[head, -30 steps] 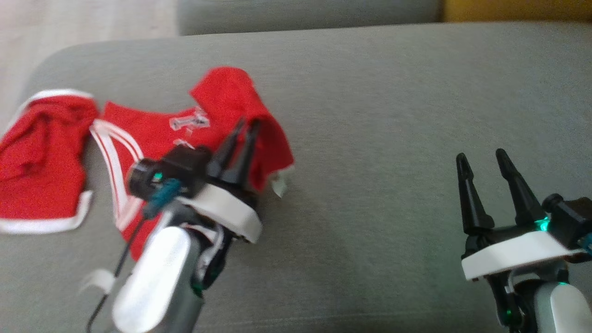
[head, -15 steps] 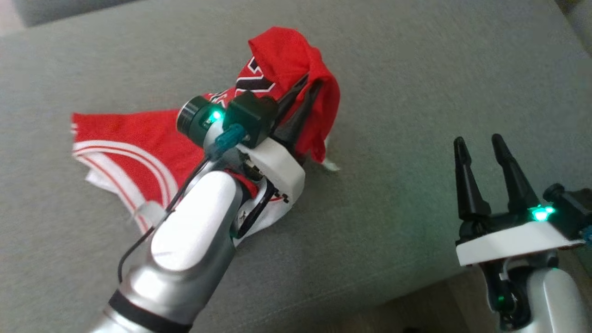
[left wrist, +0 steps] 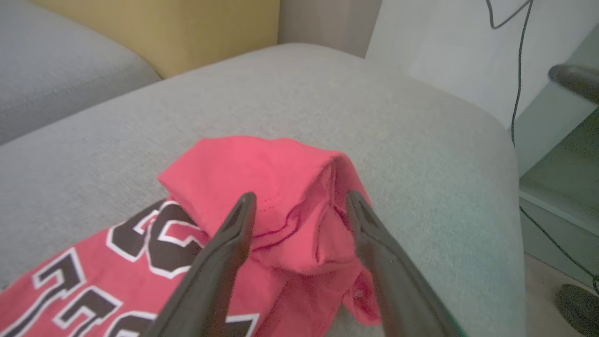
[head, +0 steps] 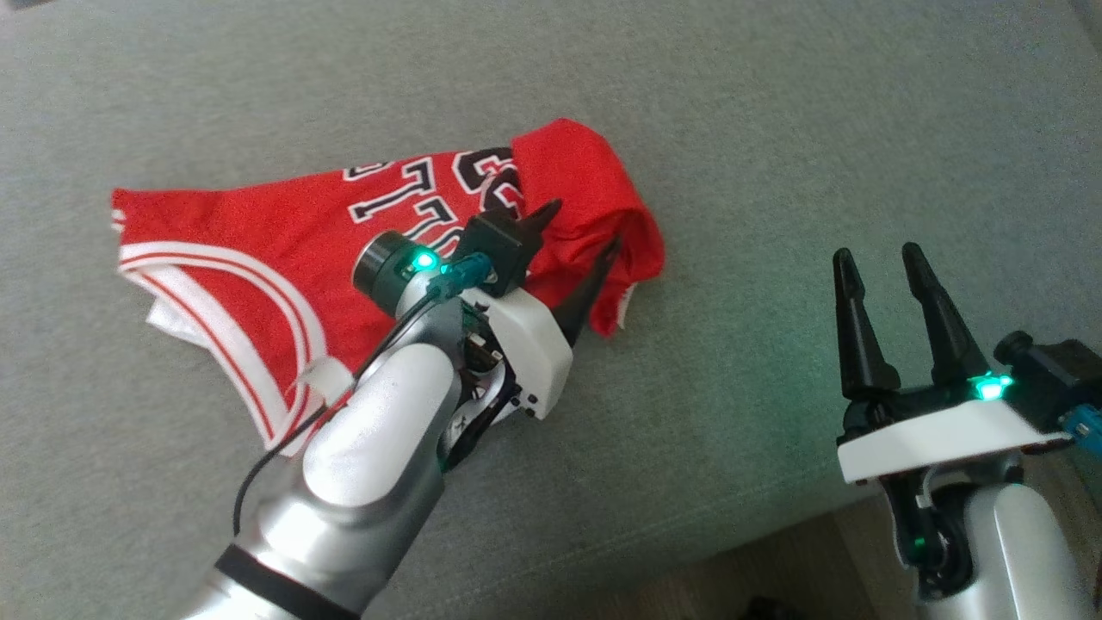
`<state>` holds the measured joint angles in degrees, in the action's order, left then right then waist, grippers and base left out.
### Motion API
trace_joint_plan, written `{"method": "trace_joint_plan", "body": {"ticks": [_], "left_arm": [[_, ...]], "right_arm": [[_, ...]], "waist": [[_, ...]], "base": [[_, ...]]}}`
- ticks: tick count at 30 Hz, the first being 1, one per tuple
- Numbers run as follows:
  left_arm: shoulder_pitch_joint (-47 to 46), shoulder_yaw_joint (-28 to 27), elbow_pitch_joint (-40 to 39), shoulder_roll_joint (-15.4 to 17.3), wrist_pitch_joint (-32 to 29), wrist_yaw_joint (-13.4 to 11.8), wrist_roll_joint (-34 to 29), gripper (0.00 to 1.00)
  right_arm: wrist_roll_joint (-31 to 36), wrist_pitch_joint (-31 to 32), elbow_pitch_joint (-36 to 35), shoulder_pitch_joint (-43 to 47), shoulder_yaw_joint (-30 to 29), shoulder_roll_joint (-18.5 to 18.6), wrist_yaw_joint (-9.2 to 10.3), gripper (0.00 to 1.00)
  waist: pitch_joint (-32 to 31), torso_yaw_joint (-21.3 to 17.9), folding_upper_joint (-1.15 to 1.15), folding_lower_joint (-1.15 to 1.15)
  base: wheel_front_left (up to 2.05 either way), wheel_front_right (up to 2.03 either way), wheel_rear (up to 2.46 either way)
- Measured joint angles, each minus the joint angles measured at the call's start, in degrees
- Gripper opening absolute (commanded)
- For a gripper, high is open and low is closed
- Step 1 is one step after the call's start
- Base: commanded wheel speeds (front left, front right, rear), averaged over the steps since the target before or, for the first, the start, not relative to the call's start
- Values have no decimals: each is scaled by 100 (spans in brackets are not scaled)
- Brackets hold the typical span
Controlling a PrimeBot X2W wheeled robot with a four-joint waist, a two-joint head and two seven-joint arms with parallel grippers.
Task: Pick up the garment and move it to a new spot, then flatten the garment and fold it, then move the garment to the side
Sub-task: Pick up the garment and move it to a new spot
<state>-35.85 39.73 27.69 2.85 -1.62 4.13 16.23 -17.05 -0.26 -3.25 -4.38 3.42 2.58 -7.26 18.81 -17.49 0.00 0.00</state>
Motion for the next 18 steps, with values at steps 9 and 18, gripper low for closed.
{"method": "trace_joint_plan", "body": {"ticks": [9,18], "left_arm": [[706,-325,-920,244,1087,-535,16,100],[1489,-1276,-1376,747,1535,-1241,290,100]], "right_arm": [[237,115,42,37,-157,0,0,100],[417,342,-96,221,-313,0,0,100]], "waist": [[-477,606,0,0],[-834,1345,0,0]], "base": [[0,0,0],[0,0,0]]}}
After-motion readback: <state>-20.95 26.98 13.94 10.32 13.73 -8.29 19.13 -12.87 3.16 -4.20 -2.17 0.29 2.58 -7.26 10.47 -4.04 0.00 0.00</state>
